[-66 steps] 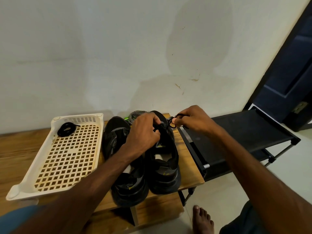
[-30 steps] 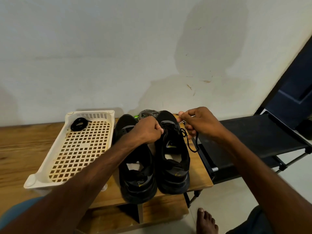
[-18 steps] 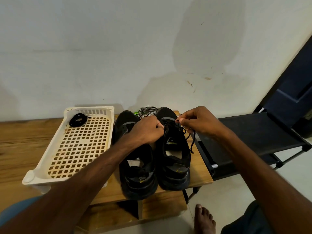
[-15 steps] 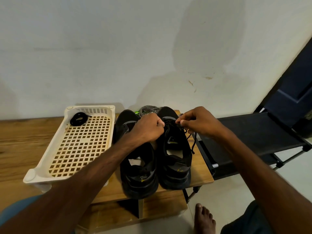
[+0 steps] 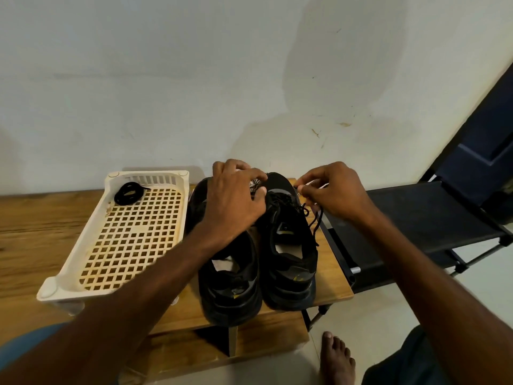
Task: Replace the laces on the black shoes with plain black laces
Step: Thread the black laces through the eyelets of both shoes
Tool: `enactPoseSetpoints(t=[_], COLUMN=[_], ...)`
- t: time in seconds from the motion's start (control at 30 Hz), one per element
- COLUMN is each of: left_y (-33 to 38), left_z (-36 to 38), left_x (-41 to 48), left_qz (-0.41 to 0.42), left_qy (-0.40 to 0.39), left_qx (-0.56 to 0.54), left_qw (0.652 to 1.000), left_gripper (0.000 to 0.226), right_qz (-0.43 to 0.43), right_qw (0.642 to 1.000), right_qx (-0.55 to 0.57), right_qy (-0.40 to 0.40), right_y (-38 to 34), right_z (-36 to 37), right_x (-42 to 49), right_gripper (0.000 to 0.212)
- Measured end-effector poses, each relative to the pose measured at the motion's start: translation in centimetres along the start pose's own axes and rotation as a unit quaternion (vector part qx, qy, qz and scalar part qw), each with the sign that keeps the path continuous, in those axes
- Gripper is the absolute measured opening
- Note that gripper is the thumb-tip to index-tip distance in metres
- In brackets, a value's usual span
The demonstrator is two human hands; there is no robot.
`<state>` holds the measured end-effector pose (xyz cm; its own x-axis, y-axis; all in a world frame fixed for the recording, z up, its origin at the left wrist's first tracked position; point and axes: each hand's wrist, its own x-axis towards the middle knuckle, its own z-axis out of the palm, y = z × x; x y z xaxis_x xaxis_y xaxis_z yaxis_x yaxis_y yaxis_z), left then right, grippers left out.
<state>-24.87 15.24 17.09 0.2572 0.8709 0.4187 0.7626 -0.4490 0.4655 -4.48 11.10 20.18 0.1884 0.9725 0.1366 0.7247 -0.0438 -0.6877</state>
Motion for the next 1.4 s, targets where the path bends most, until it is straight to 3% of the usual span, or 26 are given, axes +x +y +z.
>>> enactPoseSetpoints(t=[0.13, 0.23, 0.43, 0.8, 1.07, 1.4], left_y=[2.1, 2.9, 2.9, 2.8, 2.4, 2.4], left_z=[0.3, 1.1, 1.3, 1.5, 1.0, 0.9], left_x=[-2.1, -2.7, -2.7, -2.5, -2.3, -2.5], left_qz=[-0.011, -0.044, -0.073, -0.121, -0.135, -0.113], left_qy=[-0.045, -0.086, -0.052, -0.039, -0.027, -0.032], left_qx=[-0.053, 0.017, -0.018, -0.061, -0.118, -0.105], left_qw=[0.998, 0.995, 0.996, 0.99, 0.983, 0.988], left_gripper=[0.03, 0.033, 0.02, 0.025, 0.019, 0.02], right_qz=[-0.011, 0.003, 0.0, -0.007, 0.007, 0.013], right_qw=[1.0, 1.0, 0.999, 0.994, 0.996, 0.998], right_qx=[-0.002, 0.027, 0.012, -0.088, -0.079, -0.037], right_qy=[0.017, 0.01, -0.035, -0.058, -0.052, -0.049], right_y=[-0.1, -0.2, -0.4, -1.1, -1.3, -1.0], right_z=[-0.2, -0.2, 0.0, 2.8, 3.4, 3.8], right_x=[0.2, 0.0, -0.4, -0.2, -0.5, -0.9], right_gripper=[0.013, 0.012, 0.004, 0.007, 0.008, 0.006])
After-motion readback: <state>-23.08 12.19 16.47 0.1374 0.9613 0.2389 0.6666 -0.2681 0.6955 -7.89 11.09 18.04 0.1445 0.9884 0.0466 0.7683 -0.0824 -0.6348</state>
